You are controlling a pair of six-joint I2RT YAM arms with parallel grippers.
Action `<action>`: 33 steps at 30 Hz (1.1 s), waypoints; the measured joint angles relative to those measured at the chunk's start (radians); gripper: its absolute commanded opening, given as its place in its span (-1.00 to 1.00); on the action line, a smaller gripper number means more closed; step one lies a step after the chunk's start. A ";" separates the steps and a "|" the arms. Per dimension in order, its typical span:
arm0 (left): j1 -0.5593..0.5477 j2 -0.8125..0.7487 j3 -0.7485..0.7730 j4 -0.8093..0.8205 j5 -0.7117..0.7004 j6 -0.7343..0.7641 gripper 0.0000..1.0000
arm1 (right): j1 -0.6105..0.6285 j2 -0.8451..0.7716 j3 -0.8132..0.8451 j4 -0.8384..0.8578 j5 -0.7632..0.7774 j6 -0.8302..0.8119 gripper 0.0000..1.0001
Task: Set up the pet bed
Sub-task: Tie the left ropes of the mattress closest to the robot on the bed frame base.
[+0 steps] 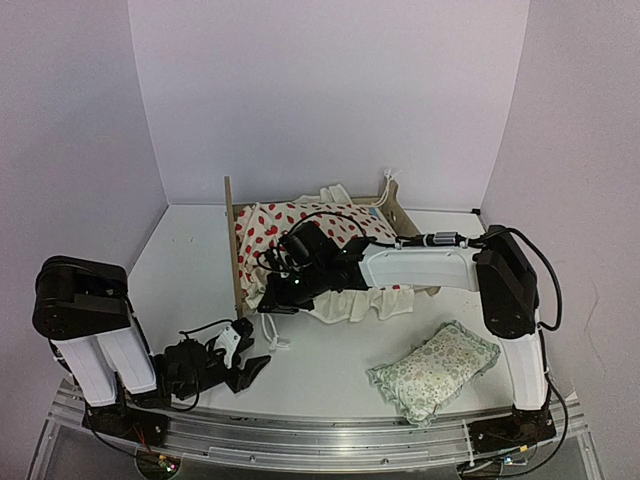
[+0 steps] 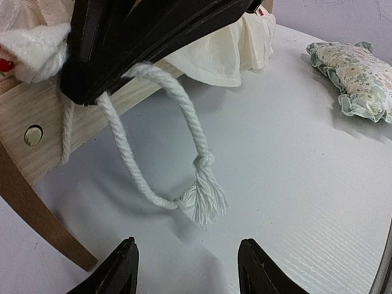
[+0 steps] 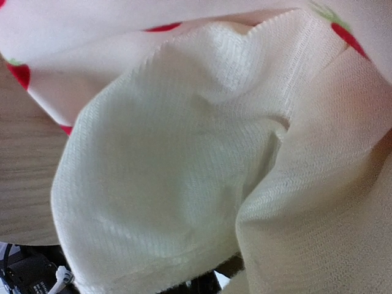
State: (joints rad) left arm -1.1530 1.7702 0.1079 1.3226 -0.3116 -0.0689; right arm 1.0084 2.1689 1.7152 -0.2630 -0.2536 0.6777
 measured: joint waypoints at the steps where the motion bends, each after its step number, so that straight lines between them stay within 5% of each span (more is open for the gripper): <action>1: 0.000 0.000 0.005 0.000 -0.002 0.006 0.11 | 0.000 0.000 -0.002 0.001 -0.001 0.000 -1.00; 26: 0.000 0.107 0.108 0.004 -0.084 0.095 -0.01 | 0.000 0.000 -0.107 0.060 -0.040 0.044 -1.00; 33: 0.000 0.129 0.154 0.005 -0.094 0.096 -0.35 | 0.001 0.000 -0.107 0.068 -0.044 0.053 -1.00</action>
State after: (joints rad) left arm -1.1530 1.8996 0.2622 1.3275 -0.4060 0.0273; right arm 1.0098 2.1689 1.6077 -0.1951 -0.2979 0.7302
